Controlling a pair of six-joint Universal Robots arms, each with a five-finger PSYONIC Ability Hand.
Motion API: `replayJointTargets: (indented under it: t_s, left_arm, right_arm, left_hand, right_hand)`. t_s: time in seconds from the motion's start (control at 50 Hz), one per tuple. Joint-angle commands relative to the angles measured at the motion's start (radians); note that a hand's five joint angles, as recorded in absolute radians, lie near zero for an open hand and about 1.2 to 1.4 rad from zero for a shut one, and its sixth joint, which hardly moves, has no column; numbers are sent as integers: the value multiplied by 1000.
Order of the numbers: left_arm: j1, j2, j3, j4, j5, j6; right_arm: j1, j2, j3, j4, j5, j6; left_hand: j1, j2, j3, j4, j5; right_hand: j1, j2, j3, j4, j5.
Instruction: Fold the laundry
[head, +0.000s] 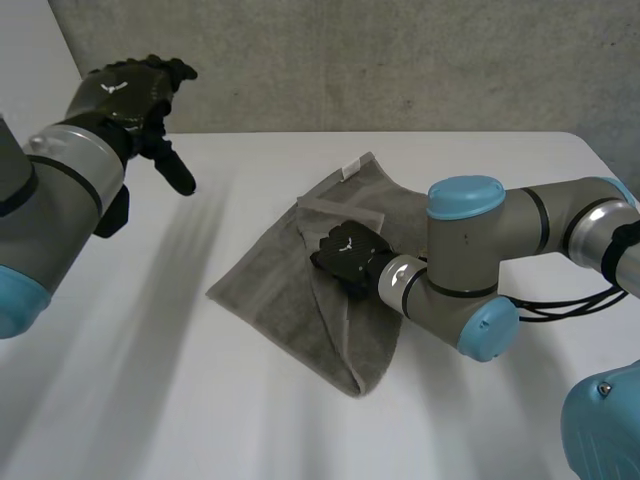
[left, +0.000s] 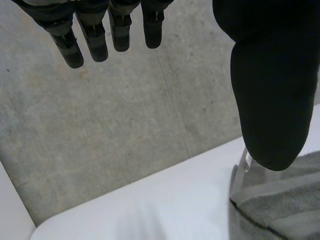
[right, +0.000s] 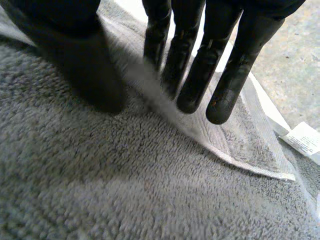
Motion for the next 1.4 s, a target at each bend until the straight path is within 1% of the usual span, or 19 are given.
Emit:
replayJointTargets:
  t_s: [0.02, 0.16, 0.22, 0.26, 0.28, 0.32, 0.34, 0.42, 0.46, 0.68, 0.78, 0.94, 0.98, 1.08, 1.26, 1.32, 1.36, 1.38, 1.4]
  left_arm:
    - [-6, -34, -12, 0, 34, 24]
    - [-8, -74, -46, 23, 121, 47]
    - [-14, -88, -61, 51, 144, 47]
    - [-19, -97, -69, 66, 158, 47]
    - [-22, -104, -75, 78, 169, 47]
    - [-25, -112, -81, 89, 181, 47]
    - [-25, -112, -81, 89, 181, 47]
    - [-26, -143, -87, 106, 212, 46]
    - [-26, -155, -87, 106, 219, 44]
    - [-37, -264, -86, 107, 299, 36]
    - [-46, -304, -86, 109, 331, 15]
    - [-62, -368, -81, 124, 344, -105]
    - [-68, -385, -80, 121, 373, -135]
    - [-71, -388, -80, 118, 446, -145]
    - [-71, -396, -87, 127, 460, -149]
    - [-72, -419, -87, 149, 454, -155]
    - [-77, -436, -87, 166, 440, -163]
    - [-82, -451, -87, 187, 412, -174]
    - [-85, -465, -87, 213, 369, -184]
  right_arm:
    - [0, -47, -24, -2, -3, 110]
    - [-2, -153, -21, -14, 13, 163]
    - [-2, -212, -25, -14, 54, 161]
    - [-3, -271, -39, -12, 129, 160]
    - [-3, -271, -39, -12, 129, 160]
    - [-6, -323, -74, -6, 215, 157]
    - [-6, -324, -75, -6, 215, 157]
    - [-12, -389, -119, 15, 313, 152]
    - [-14, -414, -122, 30, 324, 149]
    - [-8, -480, -99, 149, 332, 143]
    - [-6, -489, -76, 158, 332, 141]
    - [-6, -509, -56, 156, 332, 141]
    - [-9, -509, -56, 156, 332, 140]
    - [-14, -509, -61, 155, 332, 138]
    - [-14, -509, -50, 158, 335, 147]
    - [-14, -514, -33, 159, 335, 152]
    - [-14, -522, -24, 158, 333, 154]
    - [-14, -532, -18, 158, 332, 154]
    - [-14, -532, -18, 158, 332, 154]
  left_hand:
    - [5, 10, 9, 10, -22]
    - [5, 10, 9, 10, -22]
    - [5, 10, 9, 10, -22]
    - [5, 10, 9, 10, -22]
    - [5, 10, 9, 10, -22]
    - [5, 10, 9, 10, -22]
    - [5, 10, 9, 10, -22]
    - [5, 10, 9, 10, -22]
    - [5, 10, 9, 10, -22]
    - [5, 10, 9, 10, -22]
    - [5, 10, 9, 10, -22]
    - [20, 24, 23, 24, -7]
    - [29, 33, 32, 33, 2]
    - [32, 36, 35, 36, 4]
    - [49, 54, 53, 54, 22]
    - [114, 118, 117, 118, 87]
    - [237, 242, 241, 241, 210]
    - [400, 405, 403, 404, 373]
    - [687, 691, 690, 691, 659]
  right_hand:
    - [269, 261, 273, 270, 268]
    - [269, 261, 273, 270, 268]
    - [269, 261, 273, 270, 268]
    - [269, 261, 273, 270, 268]
    - [269, 261, 273, 270, 268]
    - [269, 261, 273, 270, 268]
    - [269, 261, 273, 270, 268]
    - [269, 261, 273, 270, 268]
    - [269, 261, 273, 270, 268]
    - [269, 261, 273, 270, 268]
    - [269, 261, 273, 270, 268]
    - [269, 261, 273, 270, 268]
    - [269, 261, 273, 270, 268]
    - [269, 261, 273, 270, 268]
    - [269, 261, 273, 270, 268]
    - [269, 261, 273, 270, 268]
    - [269, 261, 273, 270, 268]
    - [269, 261, 273, 270, 268]
    - [269, 261, 273, 270, 268]
